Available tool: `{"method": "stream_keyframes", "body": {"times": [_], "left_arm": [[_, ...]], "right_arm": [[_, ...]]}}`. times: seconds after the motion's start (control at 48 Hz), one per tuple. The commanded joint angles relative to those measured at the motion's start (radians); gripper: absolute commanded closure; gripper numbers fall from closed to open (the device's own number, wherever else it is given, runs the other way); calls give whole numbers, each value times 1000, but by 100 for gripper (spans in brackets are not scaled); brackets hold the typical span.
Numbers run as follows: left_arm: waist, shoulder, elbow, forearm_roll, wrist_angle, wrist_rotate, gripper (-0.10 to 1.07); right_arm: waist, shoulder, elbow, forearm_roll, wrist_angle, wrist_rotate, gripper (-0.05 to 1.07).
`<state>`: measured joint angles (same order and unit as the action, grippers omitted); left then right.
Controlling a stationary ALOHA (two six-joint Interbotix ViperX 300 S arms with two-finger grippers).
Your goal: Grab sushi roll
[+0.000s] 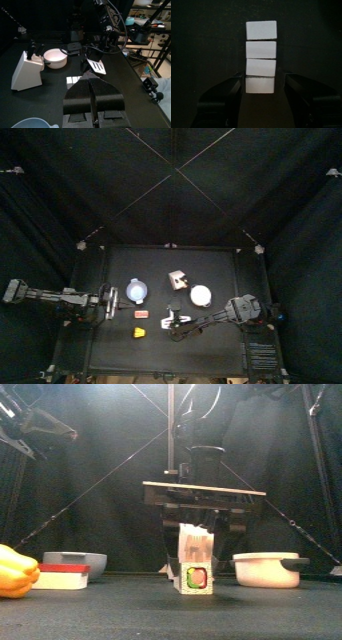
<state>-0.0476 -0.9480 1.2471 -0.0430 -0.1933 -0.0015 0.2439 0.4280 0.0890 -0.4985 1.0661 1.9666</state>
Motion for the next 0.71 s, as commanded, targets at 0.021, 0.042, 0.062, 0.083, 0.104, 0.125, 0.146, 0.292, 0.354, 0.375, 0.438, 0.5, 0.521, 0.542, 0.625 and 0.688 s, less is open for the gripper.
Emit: {"method": "stream_keyframes", "body": {"times": [0.021, 0.042, 0.062, 0.083, 0.104, 0.125, 0.146, 0.292, 0.354, 0.375, 0.438, 0.5, 0.521, 0.542, 0.625, 0.688], "left_arm": [[-2, 3, -14, -2, -9, 0, 100], [-2, 5, -14, -2, -8, 0, 100], [-2, 5, -14, 0, -9, 0, 100], [-2, 3, -14, -2, -9, 0, 100], [-2, 3, -14, -2, -9, 0, 100], [-2, 5, -14, -2, -9, 0, 100], [-2, 3, -14, -2, -8, 0, 100], [-2, 3, -14, -2, -8, 0, 100], [-2, 5, -14, -2, -9, 2, 100], [-2, 5, -12, -2, -9, 2, 100], [-2, 3, -12, -2, -9, 2, 100], [-2, 3, -12, -2, -8, 2, 100], [-2, 3, -12, -2, -9, 2, 100], [-2, 5, -11, -2, -9, 2, 100], [-2, 5, -12, -2, -9, 2, 100], [-2, 5, -11, -2, -9, 0, 100]], "right_arm": [[8, -38, -25, -25, 12, -2, 15], [8, -40, -25, -29, 14, 0, 15], [8, -41, -25, -34, 15, 0, 15], [9, -44, -25, -35, 15, 0, 15], [9, -46, -25, -40, 17, 0, 15], [9, -48, -25, -43, 17, 0, 15], [9, -51, -25, -44, 17, 0, 15], [14, -72, -17, -58, 28, 0, 15], [15, -77, -15, -63, 37, 0, 15], [15, -77, -15, -64, 40, 0, 16], [17, -80, -15, -74, 44, -2, 16], [18, -81, -12, -86, 44, -2, 16], [18, -83, -12, -89, 46, -2, 16], [18, -83, -11, -92, 44, -2, 16], [18, -87, -8, -103, 44, -3, 16], [20, -95, -2, -115, 44, -2, 16]]}}
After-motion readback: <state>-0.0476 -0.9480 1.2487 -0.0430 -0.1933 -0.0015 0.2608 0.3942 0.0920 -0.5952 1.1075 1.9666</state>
